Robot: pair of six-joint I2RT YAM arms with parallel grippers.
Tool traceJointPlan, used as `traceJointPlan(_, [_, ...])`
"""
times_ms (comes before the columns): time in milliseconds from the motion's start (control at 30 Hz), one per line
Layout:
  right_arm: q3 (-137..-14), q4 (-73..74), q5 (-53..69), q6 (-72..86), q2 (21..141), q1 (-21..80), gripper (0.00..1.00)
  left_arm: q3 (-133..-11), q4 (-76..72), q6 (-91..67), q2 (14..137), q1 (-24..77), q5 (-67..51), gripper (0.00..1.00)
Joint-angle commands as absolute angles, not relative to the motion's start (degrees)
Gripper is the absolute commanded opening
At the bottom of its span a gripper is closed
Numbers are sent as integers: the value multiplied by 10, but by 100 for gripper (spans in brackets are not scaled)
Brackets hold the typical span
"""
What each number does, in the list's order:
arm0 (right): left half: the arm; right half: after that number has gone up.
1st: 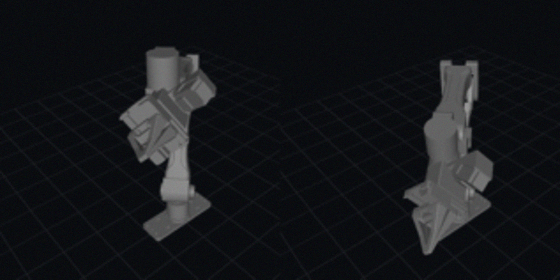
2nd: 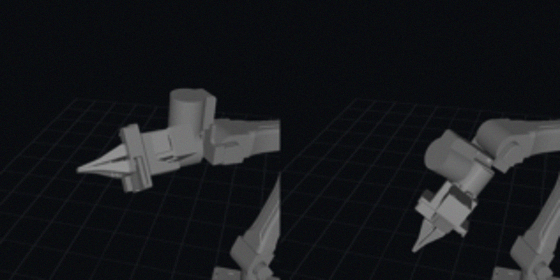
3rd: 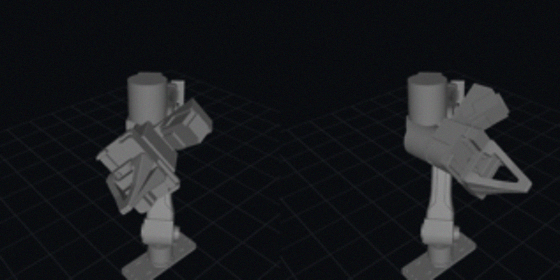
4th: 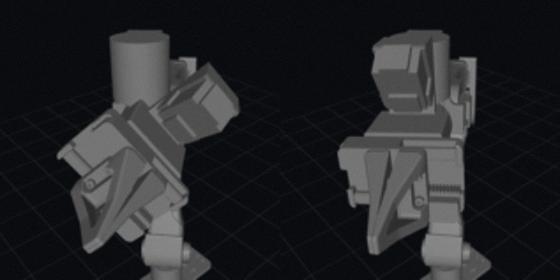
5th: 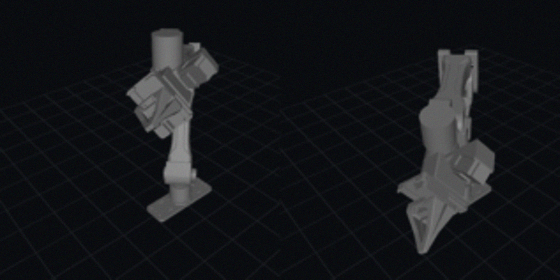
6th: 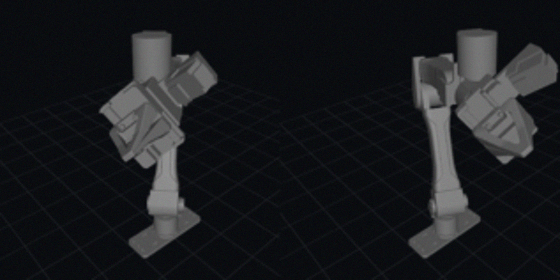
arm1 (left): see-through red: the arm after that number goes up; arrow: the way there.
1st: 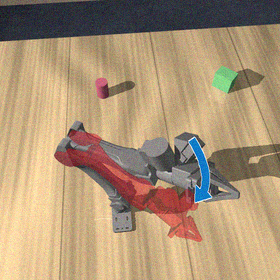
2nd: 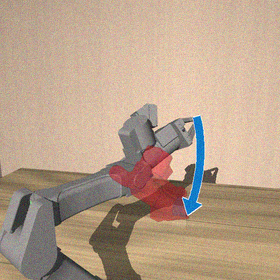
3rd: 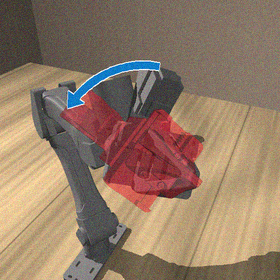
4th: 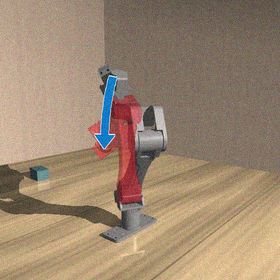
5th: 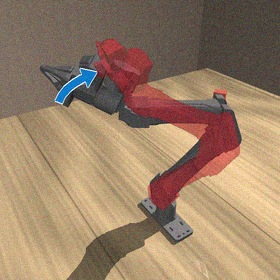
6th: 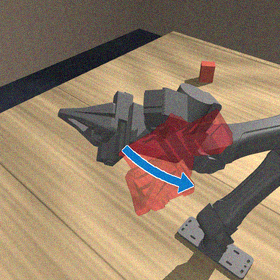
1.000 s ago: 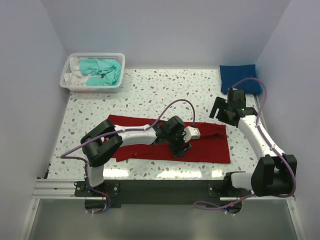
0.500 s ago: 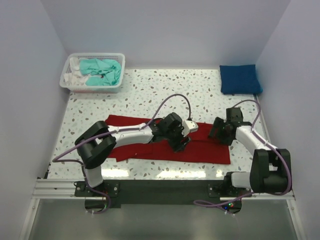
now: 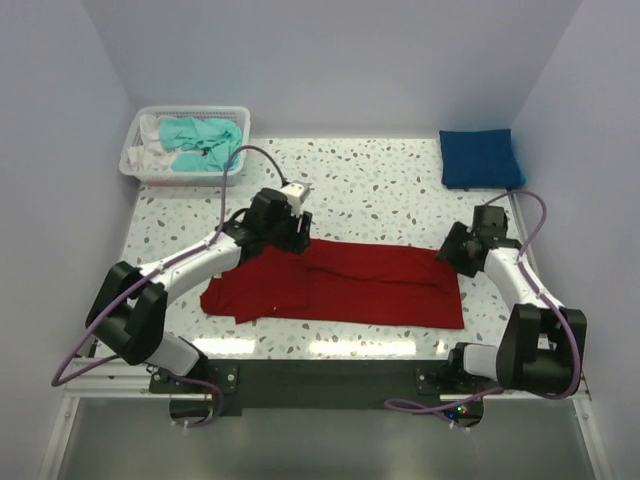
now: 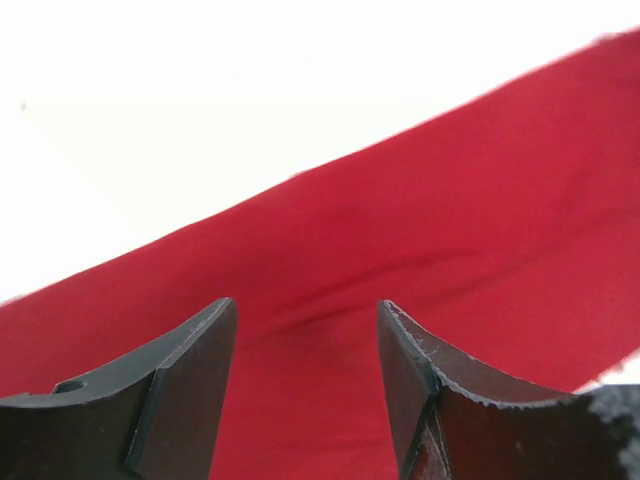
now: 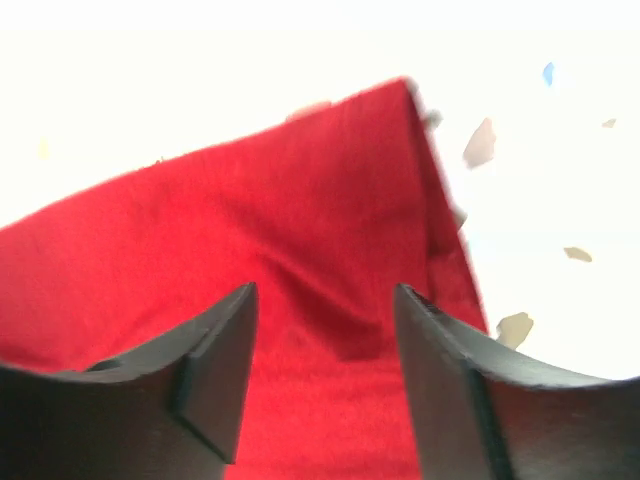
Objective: Fold and stack the t-shirts
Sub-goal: Fold the tshirt
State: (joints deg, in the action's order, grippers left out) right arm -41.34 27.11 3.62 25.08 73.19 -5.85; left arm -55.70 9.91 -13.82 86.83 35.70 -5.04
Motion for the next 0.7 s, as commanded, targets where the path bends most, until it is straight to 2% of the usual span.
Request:
traceJointPlan(0, [-437, 242, 22, 240, 746, -93, 57, -513, 134, -181, 833, 304, 24, 62])
traceJointPlan(133, [-419, 188, 30, 243, 758, -118, 47, -477, 150, -204, 826, 202, 40, 61])
traceJointPlan(333, [-398, 136, 69, 236, 784, -144, 37, -465, 147, -229, 850, 127, 47, 61])
traceJointPlan(667, [-381, 111, 101, 225, 808, -150, 36, -480, 149, -224, 897, 102, 51, 61])
